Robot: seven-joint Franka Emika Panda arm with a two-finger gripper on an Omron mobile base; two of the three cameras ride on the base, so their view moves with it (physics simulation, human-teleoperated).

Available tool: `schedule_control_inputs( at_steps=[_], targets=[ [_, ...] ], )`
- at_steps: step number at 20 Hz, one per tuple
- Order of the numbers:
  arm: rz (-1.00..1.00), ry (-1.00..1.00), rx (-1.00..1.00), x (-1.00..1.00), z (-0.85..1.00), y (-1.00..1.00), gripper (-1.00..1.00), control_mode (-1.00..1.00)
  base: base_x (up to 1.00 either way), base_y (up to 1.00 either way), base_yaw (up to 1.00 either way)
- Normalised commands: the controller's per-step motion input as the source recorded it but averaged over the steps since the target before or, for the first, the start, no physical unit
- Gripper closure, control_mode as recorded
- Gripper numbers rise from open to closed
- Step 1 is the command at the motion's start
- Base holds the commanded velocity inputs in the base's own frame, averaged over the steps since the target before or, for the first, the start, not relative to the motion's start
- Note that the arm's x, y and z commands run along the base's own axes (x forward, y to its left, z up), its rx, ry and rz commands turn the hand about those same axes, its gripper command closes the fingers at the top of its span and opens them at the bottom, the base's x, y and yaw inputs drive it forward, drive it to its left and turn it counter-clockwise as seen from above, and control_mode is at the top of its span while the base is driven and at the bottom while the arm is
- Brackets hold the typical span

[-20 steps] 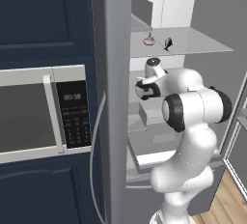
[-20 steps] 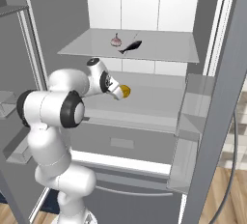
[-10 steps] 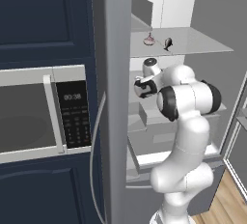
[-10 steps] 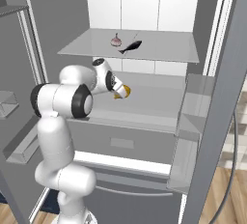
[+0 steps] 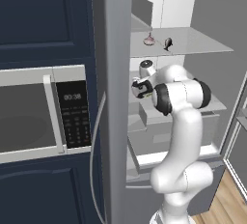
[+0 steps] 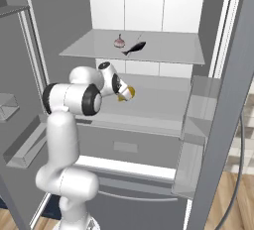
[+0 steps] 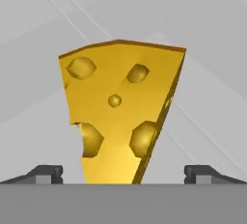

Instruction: Take the cheese, fish, and garlic from the fridge and place them on the plate on the dining counter to create an appetizer plate.

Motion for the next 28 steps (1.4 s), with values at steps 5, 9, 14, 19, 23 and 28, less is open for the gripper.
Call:
schedule_control_inputs(
  at_steps=[5,9,14,19,23,28],
  targets=[
    [-0.02,0.0,0.0,0.43,-0.23,-0.04,-1.0,-1.0,0.0,0.0,0.0],
    [0.0,0.0,0.0,0.19,-0.29,-0.17,1.0,-1.0,0.0,0.0,0.0],
    [0.0,0.0,0.0,0.01,-0.25,-0.36,1.0,-1.0,0.0,0.0,0.0],
    [0.0,-0.05,0.0,-0.15,-0.11,-0.4,1.0,-1.0,0.0,0.0,0.0],
    [0.0,-0.18,0.0,-0.64,-0.05,-0.08,1.0,-1.0,0.0,0.0,0.0],
    [0.0,-0.25,0.0,-0.98,-0.01,0.02,1.0,-1.0,0.0,0.0,0.0]
  ],
)
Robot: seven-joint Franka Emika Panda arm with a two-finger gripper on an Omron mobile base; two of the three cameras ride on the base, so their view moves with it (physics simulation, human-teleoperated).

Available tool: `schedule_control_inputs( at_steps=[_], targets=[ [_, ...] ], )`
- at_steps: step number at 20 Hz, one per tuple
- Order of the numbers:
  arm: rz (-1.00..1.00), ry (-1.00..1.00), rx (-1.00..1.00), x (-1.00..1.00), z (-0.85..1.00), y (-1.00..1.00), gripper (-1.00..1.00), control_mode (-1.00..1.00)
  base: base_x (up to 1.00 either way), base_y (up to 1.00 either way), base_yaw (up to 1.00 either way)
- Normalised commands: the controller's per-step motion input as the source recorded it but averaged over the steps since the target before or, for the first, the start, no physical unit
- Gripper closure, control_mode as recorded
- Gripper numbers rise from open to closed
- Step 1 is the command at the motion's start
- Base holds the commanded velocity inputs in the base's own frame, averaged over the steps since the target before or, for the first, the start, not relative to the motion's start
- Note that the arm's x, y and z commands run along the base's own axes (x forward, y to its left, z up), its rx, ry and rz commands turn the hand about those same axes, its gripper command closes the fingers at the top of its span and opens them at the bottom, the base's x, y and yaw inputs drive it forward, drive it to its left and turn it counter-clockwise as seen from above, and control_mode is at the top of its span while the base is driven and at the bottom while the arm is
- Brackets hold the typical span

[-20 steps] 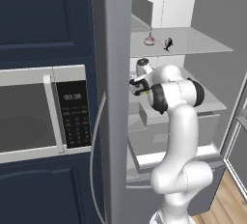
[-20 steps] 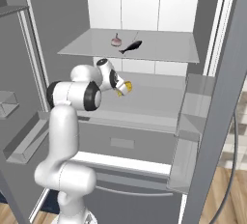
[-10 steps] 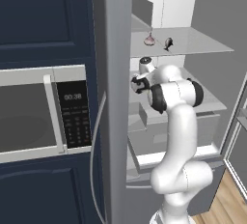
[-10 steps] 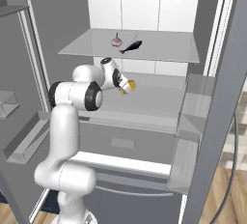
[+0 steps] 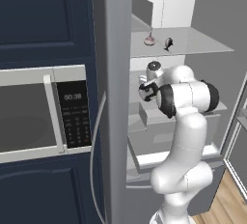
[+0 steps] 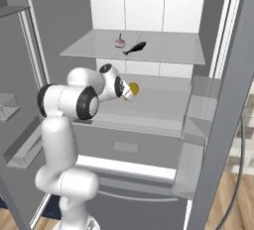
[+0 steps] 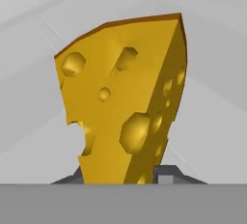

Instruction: Take the cheese, fish, and garlic from the fridge and place them on the plate on the dining counter to create an appetizer plate.

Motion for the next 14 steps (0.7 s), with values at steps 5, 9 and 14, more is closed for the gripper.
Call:
schedule_control_inputs(
  at_steps=[5,9,14],
  targets=[
    [0.0,-0.06,0.11,-1.0,0.43,0.07,1.0,-1.0,0.0,0.0,0.0],
    [0.03,0.11,0.26,-1.0,0.97,0.03,1.0,-1.0,0.0,0.0,0.0],
    [0.03,0.17,0.24,-0.87,0.91,-0.01,1.0,-1.0,0.0,0.0,0.0]
  ],
)
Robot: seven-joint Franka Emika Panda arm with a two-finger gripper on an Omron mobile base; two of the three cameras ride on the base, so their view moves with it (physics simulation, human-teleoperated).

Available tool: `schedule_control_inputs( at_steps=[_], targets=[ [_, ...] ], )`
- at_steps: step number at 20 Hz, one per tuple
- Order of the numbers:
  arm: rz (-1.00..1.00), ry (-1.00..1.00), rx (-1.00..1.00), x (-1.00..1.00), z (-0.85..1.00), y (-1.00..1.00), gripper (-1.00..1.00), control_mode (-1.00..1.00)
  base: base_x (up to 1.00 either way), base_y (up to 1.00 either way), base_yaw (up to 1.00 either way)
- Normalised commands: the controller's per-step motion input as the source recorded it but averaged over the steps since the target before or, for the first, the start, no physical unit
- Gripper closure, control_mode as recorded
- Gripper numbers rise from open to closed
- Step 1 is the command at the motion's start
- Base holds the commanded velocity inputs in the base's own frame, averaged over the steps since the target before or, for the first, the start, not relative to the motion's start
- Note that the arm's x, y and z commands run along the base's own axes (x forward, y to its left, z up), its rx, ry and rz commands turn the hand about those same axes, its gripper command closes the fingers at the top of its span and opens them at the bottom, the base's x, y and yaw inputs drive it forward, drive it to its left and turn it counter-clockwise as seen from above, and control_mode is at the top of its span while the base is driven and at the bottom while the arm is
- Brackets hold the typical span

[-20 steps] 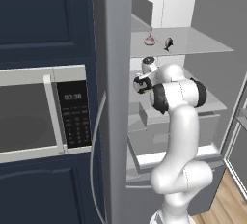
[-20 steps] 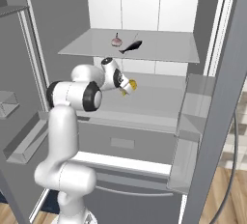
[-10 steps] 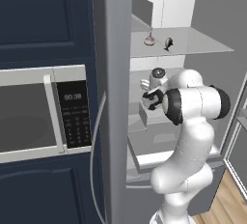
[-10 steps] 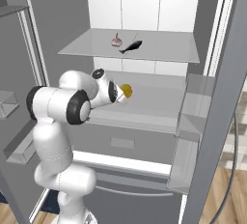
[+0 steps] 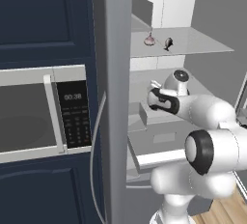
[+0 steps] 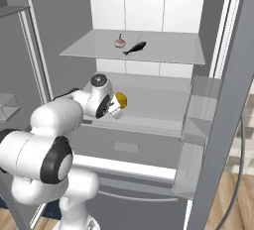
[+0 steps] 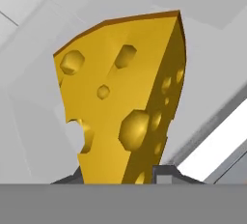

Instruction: Take the cheese, fish, and garlic from the fridge and place them on the plate on the dining counter to create an appetizer plate.

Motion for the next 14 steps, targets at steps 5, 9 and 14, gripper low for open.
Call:
schedule_control_inputs(
  at_steps=[5,9,14],
  targets=[
    [0.0,0.18,0.14,-0.62,0.61,-0.19,1.0,-1.0,0.0,0.0,0.0],
    [0.0,0.17,0.06,-0.4,0.32,-0.04,1.0,-1.0,0.0,0.0,0.0],
    [0.0,0.03,0.0,-0.01,0.0,0.0,1.0,-1.0,0.0,0.0,0.0]
  ],
)
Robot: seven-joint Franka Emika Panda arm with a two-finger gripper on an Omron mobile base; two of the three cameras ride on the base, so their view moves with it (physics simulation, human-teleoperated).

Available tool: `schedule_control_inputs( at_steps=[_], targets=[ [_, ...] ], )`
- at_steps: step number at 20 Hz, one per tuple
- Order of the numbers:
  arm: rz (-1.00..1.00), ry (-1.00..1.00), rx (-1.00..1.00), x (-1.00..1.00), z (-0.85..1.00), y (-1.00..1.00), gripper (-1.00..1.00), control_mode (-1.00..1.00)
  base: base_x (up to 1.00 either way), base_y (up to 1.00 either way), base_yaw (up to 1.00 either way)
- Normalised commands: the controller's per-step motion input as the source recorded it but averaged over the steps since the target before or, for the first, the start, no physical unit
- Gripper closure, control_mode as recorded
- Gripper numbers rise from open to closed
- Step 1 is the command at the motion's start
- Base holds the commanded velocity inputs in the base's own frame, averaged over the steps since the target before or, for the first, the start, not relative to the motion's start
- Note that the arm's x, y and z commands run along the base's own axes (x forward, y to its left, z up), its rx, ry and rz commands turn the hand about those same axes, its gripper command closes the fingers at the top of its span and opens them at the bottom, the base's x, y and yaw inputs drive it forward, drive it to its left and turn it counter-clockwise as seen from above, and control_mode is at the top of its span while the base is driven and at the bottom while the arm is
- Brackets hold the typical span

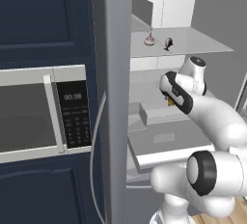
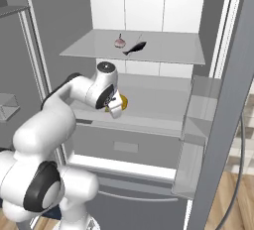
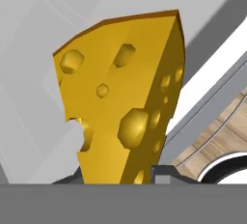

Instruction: Take the cheese, fish, and garlic from the fridge and place them on the plate on the dining counter to create an appetizer plate.

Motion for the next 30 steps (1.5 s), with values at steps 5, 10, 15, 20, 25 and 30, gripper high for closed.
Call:
schedule_control_inputs(
  at_steps=[5,10,15,20,25,30],
  targets=[
    [0.0,0.0,0.0,0.0,0.0,0.0,1.0,1.0,-0.64,0.0,-0.02],
    [0.0,0.0,0.0,0.0,0.0,0.0,1.0,1.0,-1.0,0.0,-0.1],
    [0.0,0.0,0.0,0.0,0.0,0.0,1.0,1.0,-0.99,0.0,-0.11],
    [0.0,0.0,0.0,0.0,0.0,0.0,1.0,1.0,-0.59,-0.04,0.28],
    [0.0,0.0,0.0,0.0,0.0,0.0,1.0,1.0,-0.36,-0.15,0.87],
    [0.0,0.0,0.0,0.0,0.0,0.0,1.0,1.0,-0.51,-0.17,0.83]
  ],
)
